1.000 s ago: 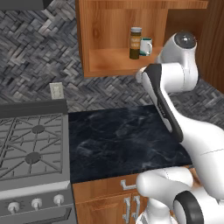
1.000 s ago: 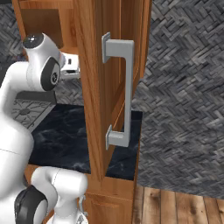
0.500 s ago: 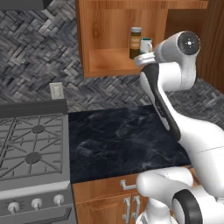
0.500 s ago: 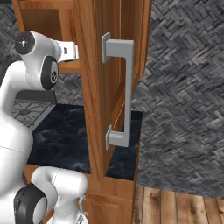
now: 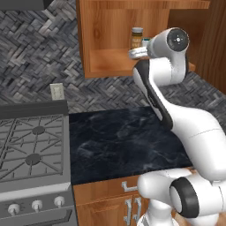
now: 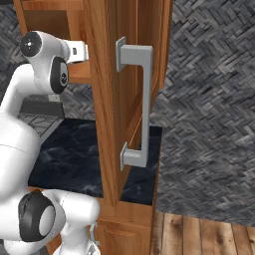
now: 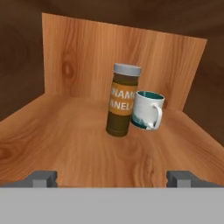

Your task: Take the cinnamon bottle from the cabinet and place it on the dining table, next to the plate with the cupcake. Then take the chocolate from the dining counter and place it on the cupcake plate.

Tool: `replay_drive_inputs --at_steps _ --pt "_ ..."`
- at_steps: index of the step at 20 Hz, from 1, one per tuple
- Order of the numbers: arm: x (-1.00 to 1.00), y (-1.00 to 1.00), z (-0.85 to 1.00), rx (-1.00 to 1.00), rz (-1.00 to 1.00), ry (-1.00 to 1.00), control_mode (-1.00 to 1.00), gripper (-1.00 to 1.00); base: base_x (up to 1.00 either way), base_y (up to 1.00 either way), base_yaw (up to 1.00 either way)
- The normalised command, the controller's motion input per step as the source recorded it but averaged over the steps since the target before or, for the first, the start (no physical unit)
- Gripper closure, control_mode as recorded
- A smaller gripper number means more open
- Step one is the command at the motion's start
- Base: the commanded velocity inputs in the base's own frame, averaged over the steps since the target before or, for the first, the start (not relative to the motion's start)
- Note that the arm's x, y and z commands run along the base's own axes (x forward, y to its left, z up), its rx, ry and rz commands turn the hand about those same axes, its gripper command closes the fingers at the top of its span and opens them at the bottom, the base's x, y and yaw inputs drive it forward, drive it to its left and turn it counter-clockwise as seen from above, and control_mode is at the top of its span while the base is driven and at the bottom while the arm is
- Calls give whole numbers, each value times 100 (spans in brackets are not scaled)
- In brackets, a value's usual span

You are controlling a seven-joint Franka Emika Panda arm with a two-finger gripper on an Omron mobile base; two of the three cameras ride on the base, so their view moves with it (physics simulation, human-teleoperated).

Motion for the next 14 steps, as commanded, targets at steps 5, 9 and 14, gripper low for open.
replay_drive_inputs --at_steps 5,9,14 --pt "33 -5 0 7 -5 5 -100 -100 0 0 0" --pt "41 0 0 1 -11 3 -100 -100 0 0 0" --pt "32 0 0 0 -11 0 -100 -100 0 0 0"
